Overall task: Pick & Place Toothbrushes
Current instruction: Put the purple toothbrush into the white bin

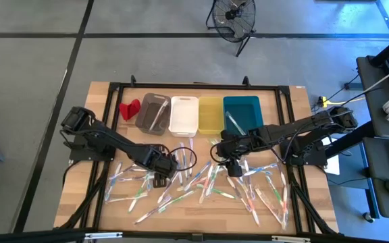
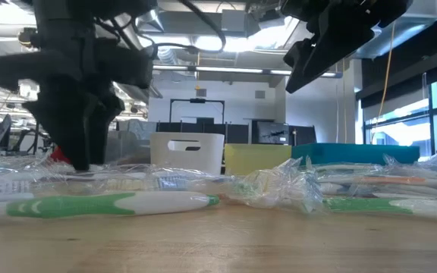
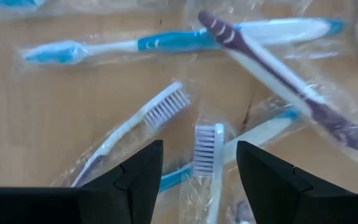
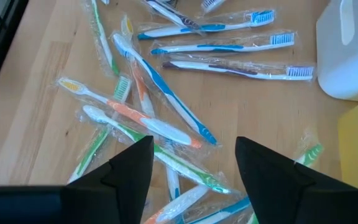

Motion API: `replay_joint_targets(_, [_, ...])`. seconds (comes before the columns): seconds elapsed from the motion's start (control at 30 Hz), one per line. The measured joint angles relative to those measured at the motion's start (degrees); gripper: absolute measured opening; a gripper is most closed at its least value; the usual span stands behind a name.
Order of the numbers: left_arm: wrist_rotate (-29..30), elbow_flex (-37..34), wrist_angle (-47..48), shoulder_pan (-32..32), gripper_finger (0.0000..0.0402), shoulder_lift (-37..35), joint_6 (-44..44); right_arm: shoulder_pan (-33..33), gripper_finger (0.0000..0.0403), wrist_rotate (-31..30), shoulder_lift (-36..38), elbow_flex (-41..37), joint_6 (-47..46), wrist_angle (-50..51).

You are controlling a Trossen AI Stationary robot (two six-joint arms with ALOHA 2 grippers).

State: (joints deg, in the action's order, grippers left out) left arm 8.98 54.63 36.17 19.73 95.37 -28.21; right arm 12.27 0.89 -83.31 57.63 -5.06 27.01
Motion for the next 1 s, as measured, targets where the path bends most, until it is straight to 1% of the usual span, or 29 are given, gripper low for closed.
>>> replay_joint_targets(0.1, [0.9, 0.0, -0.1, 0.0, 0.02, 0.4, 0.2, 0.0, 0.022, 0.0, 0.0, 0.0, 0.0, 0.0])
replay_joint_targets(0.3, [0.4, 0.0, -0.2, -1.7, 0.0199, 0.4, -0.4, 0.0, 0.021, 0.0, 0.0, 0.0, 0.0, 0.0])
replay_joint_targets(0.43, [-0.2, 0.0, -0.5, -2.6, 0.0189, 1.3, -0.5, 0.0, 0.0204, 0.0, 0.0, 0.0, 0.0, 0.0])
replay_joint_targets(0.57, [-1.9, 0.0, -0.9, -2.7, 0.0169, 2.4, -0.6, 0.0, 0.0199, 0.0, 0.0, 0.0, 0.0, 0.0])
replay_joint_targets(0.67, [-2.0, 0.0, -0.9, -2.6, 0.0151, 2.6, -0.6, 0.0, 0.0196, 0.0, 0.0, 0.0, 0.0, 0.0])
replay_joint_targets(0.8, [-1.3, 0.0, -1.4, -2.7, 0.0122, 2.6, -0.6, 0.0, 0.0191, 0.0, 0.0, 0.0, 0.0, 0.0])
replay_joint_targets(1.0, [-1.9, 0.0, -1.7, -2.7, 0.0073, 2.6, -0.4, 0.0, 0.0184, 0.0, 0.0, 0.0, 0.1, 0.0])
